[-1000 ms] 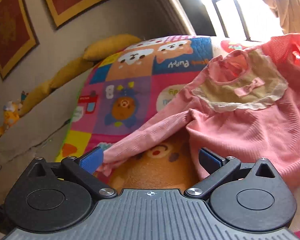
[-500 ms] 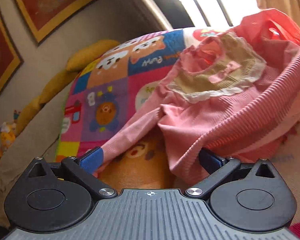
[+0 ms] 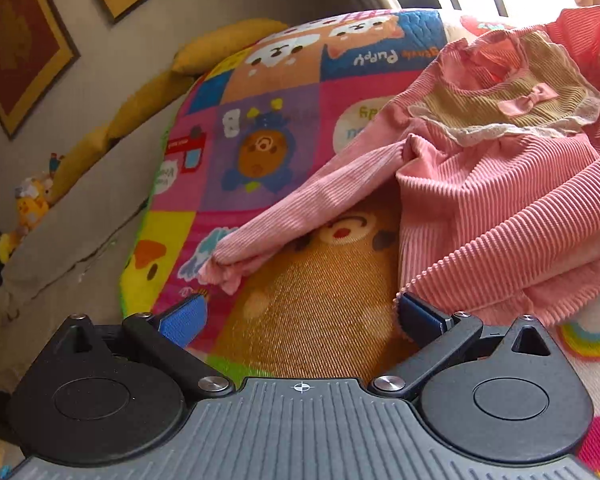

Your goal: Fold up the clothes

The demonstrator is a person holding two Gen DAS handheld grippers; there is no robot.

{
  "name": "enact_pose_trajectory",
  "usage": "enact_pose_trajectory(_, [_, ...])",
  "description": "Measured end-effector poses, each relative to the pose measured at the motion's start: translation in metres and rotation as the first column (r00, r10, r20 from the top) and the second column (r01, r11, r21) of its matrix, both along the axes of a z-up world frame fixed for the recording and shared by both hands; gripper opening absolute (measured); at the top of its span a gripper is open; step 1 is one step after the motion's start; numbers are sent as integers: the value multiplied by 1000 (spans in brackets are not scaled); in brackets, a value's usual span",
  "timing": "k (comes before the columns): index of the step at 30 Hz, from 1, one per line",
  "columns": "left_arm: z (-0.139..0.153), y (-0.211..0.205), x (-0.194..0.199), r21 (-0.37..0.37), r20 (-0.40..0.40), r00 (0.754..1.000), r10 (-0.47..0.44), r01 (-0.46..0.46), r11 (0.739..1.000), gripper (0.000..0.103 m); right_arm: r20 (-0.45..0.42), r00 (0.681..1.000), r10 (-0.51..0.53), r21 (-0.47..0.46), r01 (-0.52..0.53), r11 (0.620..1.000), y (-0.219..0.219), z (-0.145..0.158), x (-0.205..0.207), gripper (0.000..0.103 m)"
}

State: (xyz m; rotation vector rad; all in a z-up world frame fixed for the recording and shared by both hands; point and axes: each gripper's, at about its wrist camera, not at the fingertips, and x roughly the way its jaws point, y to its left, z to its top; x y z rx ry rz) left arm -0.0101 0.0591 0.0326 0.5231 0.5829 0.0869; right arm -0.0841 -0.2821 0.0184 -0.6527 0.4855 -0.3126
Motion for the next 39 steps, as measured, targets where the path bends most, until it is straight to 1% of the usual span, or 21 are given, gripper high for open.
enact_pose_trajectory(4, [15, 16, -46, 95, 62, 998, 21, -27, 995, 103, -1, 1000, -20, 116, 20, 993, -31, 23, -41, 103])
enact_pose_trajectory(6, [34, 32, -70, 66, 91, 995, 50, -56, 996, 103, 13, 999, -37, 186, 34, 982, -47, 36, -62, 103])
enact_pose_trajectory(8, [51, 40, -89, 8, 108, 992, 59, -60, 998, 103, 14, 999, -45, 243, 40, 969, -58, 44, -77, 103])
enact_pose_trajectory(10, [67, 39, -108, -90, 102, 995, -14, 23, 996, 103, 10, 999, -49, 275, 45, 960, -65, 48, -88, 103])
enact_pose_trajectory(11, [70, 31, -117, -123, 96, 992, -87, 99, 987, 103, 12, 998, -56, 258, 51, 965, -64, 45, -89, 103])
enact_pose_trajectory(12, [71, 20, -124, -133, 91, 983, -159, 170, 976, 103, 15, 998, -64, 248, 58, 967, -63, 43, -89, 103])
enact_pose_trajectory(13, [67, 6, -129, -118, 83, 972, -222, 230, 966, 103, 22, 997, -74, 247, 66, 967, -61, 41, -86, 103])
enact_pose_trajectory(15, [52, -30, -135, -44, 50, 933, -355, 357, 933, 103, 36, 995, -93, 248, 81, 965, -59, 39, -82, 103])
enact_pose_trajectory(16, [42, -47, -133, -2, 29, 918, -395, 396, 918, 103, 50, 994, -100, 255, 84, 963, -59, 41, -80, 103])
enact_pose_trajectory(18, [22, -74, -123, 45, -11, 903, -429, 429, 902, 103, 87, 989, -119, 272, 91, 958, -60, 44, -76, 103])
enact_pose_trajectory(20, [9, -93, -103, 26, -44, 900, -433, 434, 900, 103, 112, 986, -127, 281, 91, 955, -61, 49, -72, 103])
enact_pose_trajectory(21, [2, -101, -93, 19, -58, 900, -433, 434, 901, 103, 121, 984, -127, 282, 89, 955, -61, 51, -70, 103])
enact_pose_trajectory(24, [-16, -120, -66, 51, -79, 904, -420, 424, 904, 103, 129, 984, -124, 270, 86, 959, -62, 53, -66, 103])
enact_pose_trajectory(26, [-20, -122, -54, 85, -52, 921, -387, 390, 917, 103, 119, 985, -124, 260, 89, 961, -64, 53, -65, 103])
enact_pose_trajectory(27, [-18, -118, -48, 105, -35, 934, -354, 356, 929, 103, 108, 987, -123, 253, 92, 963, -65, 51, -65, 103])
enact_pose_trajectory(29, [-11, -100, -36, 127, 19, 967, -253, 249, 960, 103, 75, 990, -118, 235, 97, 967, -66, 45, -65, 103])
enact_pose_trajectory(31, [-1, -73, -27, 114, 40, 988, -151, 146, 983, 103, 42, 993, -113, 226, 101, 969, -69, 37, -66, 103])
enact_pose_trajectory(34, [12, -26, -27, 40, 12, 997, -70, 70, 997, 103, -5, 998, -57, 268, 57, 962, -68, 31, -69, 103])
enact_pose_trajectory(35, [16, -16, -32, 46, 10, 999, -53, 53, 998, 103, -11, 999, -33, 278, 35, 960, -65, 30, -71, 103])
enact_pose_trajectory(37, [24, -3, -47, 94, 27, 999, -37, 34, 995, 103, -11, 1000, 10, 268, -7, 963, -54, 31, -72, 103])
enact_pose_trajectory(39, [35, 10, -71, 109, 37, 999, -26, 22, 994, 103, -13, 998, 59, 251, -54, 966, -42, 34, -75, 103])
